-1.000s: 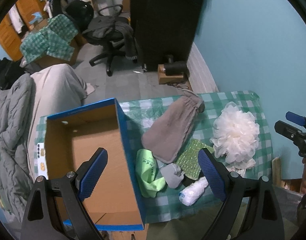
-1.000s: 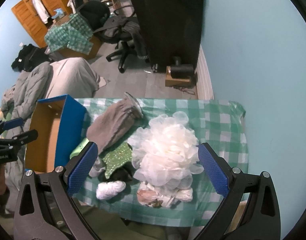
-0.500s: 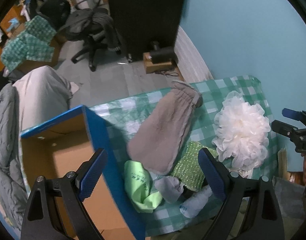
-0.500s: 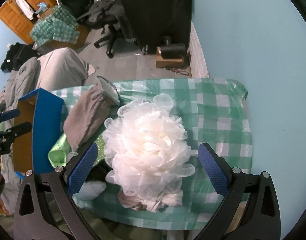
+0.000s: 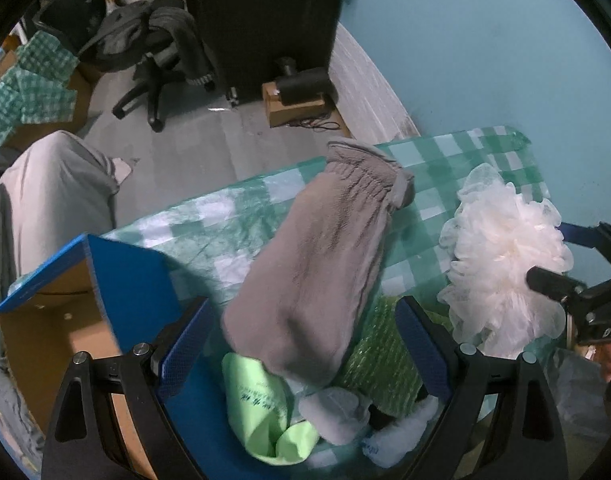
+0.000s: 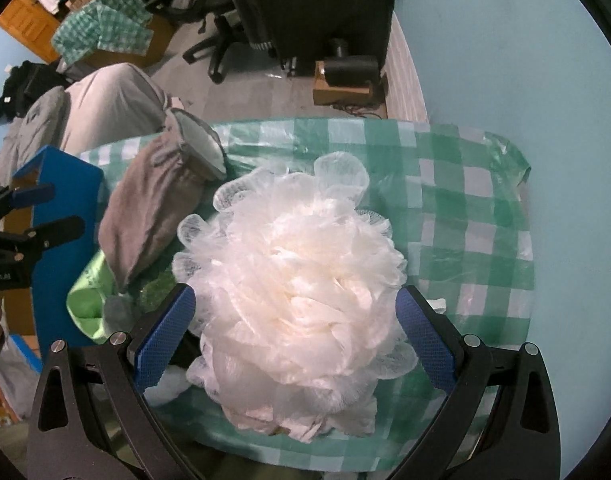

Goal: Organize soft objects
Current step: 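Grasp the grey fuzzy mitt with the left gripper while the right gripper grasps the white bath puff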

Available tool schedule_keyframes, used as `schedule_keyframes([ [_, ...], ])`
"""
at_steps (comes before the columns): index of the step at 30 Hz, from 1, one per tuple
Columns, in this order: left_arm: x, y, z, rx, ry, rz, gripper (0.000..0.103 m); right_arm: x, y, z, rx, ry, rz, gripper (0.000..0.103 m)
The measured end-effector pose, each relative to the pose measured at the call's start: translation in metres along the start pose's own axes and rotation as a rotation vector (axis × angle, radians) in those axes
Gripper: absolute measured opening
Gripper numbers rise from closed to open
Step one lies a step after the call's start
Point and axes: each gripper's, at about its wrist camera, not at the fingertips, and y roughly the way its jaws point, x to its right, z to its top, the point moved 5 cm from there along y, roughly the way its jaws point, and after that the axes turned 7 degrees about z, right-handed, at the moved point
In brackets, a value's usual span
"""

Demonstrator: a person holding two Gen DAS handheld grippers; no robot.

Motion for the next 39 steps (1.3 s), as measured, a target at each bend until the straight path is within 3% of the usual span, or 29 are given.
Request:
schedule_keyframes([
  [9,0.017,0.043,0.009,-0.057,0.102,0.023,0.093,0.009,0.028,-0.007,-0.057,0.017,-0.065,0.1],
  [27,0.038,0.088,0.012,-0.127,0.172,0.063,0.096,0.022,0.058,-0.03,-0.113,0.025,-0.03,0.1],
  [32,0.039,0.093,0.007,-0.122,0.185,0.07,0.096,0.021,0.059,-0.03,-0.092,0.001,-0.032,0.087],
  [36,0.04,0.09,0.002,-0.103,0.192,0.082,0.086,0.022,0.052,-0.035,-0.081,-0.009,-0.024,0.079],
  [39,0.039,0.085,0.0,-0.084,0.181,0.073,0.071,0.025,0.045,-0.038,-0.062,-0.008,-0.019,0.073],
])
